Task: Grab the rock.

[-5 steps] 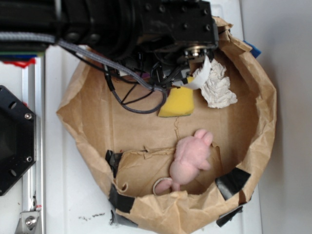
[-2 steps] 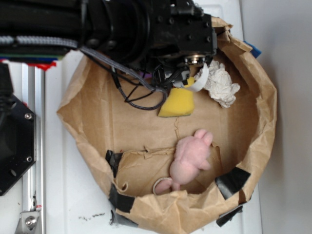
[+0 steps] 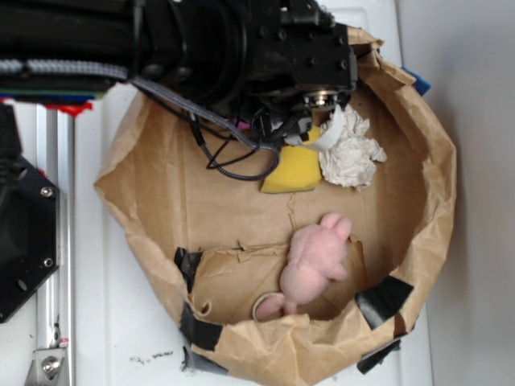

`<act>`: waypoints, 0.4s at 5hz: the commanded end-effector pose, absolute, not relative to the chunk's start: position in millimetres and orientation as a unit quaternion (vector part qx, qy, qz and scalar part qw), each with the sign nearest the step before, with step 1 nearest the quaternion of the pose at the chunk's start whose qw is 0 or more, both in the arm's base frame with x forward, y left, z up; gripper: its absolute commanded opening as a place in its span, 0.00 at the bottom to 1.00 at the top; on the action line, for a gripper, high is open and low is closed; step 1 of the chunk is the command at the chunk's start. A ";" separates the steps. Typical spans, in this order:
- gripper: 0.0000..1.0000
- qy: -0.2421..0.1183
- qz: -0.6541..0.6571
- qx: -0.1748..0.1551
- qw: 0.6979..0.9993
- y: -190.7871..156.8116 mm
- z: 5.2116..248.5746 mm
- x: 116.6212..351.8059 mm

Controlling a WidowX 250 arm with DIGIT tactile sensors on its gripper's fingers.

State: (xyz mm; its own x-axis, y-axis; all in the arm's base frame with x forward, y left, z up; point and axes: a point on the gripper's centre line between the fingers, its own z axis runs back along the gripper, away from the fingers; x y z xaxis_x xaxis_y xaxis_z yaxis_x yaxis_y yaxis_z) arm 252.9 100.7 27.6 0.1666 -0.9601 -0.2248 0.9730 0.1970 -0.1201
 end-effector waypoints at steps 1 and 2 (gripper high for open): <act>0.00 0.112 -0.636 0.039 0.763 95.9 41.7 258.5; 0.00 0.081 -0.597 0.006 0.798 82.0 73.7 266.5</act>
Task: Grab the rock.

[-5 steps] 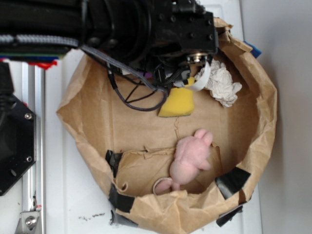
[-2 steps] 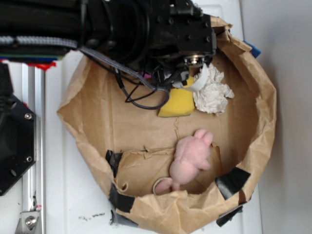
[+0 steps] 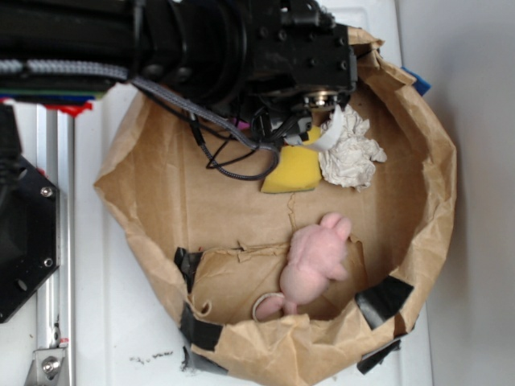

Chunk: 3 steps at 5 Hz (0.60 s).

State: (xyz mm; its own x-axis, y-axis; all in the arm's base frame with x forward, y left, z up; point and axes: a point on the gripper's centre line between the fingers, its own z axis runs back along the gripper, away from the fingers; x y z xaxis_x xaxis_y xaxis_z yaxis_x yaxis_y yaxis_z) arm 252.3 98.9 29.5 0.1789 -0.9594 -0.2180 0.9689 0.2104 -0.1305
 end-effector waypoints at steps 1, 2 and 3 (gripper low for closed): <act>0.00 0.063 -0.539 -0.055 0.838 57.9 116.1 278.0; 0.00 0.021 -0.451 -0.064 0.890 44.1 158.0 284.2; 0.00 0.001 -0.338 -0.053 0.940 30.1 181.2 283.8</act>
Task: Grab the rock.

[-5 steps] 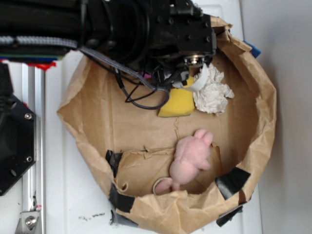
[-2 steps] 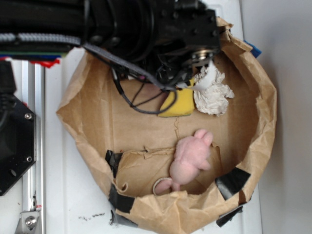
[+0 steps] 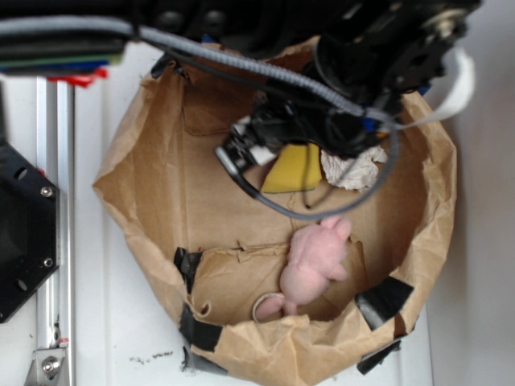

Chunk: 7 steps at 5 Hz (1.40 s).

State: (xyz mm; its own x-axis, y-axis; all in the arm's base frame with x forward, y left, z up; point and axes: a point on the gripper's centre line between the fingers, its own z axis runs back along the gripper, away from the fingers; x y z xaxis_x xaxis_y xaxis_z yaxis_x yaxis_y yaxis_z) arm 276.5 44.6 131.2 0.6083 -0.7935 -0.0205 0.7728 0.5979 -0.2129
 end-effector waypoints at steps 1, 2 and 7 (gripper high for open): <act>0.00 -0.026 -0.219 -0.072 0.973 19.6 188.4 279.7; 0.00 -0.045 -0.181 -0.046 0.981 14.9 189.7 282.5; 0.00 -0.066 -0.175 0.032 0.982 -8.3 178.6 270.1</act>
